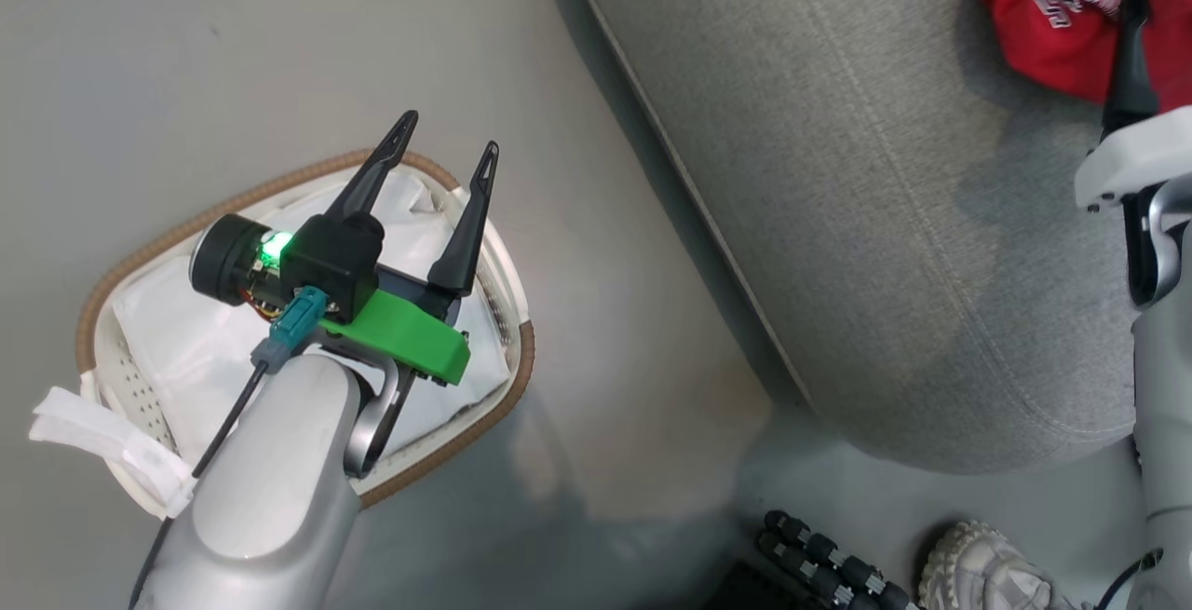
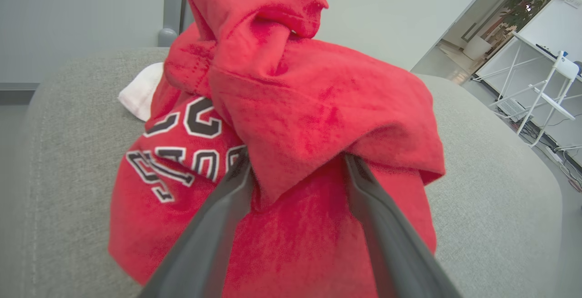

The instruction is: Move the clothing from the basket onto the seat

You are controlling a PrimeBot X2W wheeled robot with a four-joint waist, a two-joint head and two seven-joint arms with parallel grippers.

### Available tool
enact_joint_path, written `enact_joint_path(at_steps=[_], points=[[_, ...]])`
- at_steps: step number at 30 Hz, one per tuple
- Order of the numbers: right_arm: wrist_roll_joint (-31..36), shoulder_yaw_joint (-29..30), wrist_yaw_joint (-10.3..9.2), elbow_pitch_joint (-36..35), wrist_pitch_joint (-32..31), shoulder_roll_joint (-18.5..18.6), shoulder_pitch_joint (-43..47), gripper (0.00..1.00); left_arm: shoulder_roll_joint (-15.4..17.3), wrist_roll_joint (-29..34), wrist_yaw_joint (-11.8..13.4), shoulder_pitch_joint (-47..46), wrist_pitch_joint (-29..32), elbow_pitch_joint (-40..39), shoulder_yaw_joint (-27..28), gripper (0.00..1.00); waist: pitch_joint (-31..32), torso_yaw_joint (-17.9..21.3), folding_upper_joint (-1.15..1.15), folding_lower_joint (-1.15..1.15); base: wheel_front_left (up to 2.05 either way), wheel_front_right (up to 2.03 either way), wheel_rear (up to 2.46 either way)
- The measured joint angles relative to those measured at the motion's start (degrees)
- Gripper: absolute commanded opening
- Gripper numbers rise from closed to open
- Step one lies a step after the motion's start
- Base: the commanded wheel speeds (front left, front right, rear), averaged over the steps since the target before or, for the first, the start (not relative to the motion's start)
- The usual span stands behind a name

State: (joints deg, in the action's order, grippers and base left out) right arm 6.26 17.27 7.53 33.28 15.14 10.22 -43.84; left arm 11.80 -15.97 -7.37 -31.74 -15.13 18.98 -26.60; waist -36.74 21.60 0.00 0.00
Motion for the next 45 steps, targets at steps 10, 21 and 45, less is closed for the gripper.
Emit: enact_joint_path(at_steps=[10,21,45], points=[[-2.7,-4.1,0.01,-8.75,0.0,0.27,8.43,1.0,-3.96,-0.31,0.0,4.64,0.0,0.66,3.47,1.0,7.86,0.21,0.0,0.0,0.0,0.0,0.0],[-7.08,-11.24,0.0,-13.11,0.0,-0.2,13.46,1.0,-7.46,0.8,0.0,10.42,0.0,1.81,9.5,1.0,16.19,-3.84,0.0,-0.01,0.0,0.0,0.0],[-10.77,-18.46,0.0,-9.06,0.0,-5.87,21.27,1.0,-8.86,4.57,0.9,19.8,0.0,5.55,26.98,1.0,28.21,-19.31,0.0,-0.01,0.0,0.0,0.0]])
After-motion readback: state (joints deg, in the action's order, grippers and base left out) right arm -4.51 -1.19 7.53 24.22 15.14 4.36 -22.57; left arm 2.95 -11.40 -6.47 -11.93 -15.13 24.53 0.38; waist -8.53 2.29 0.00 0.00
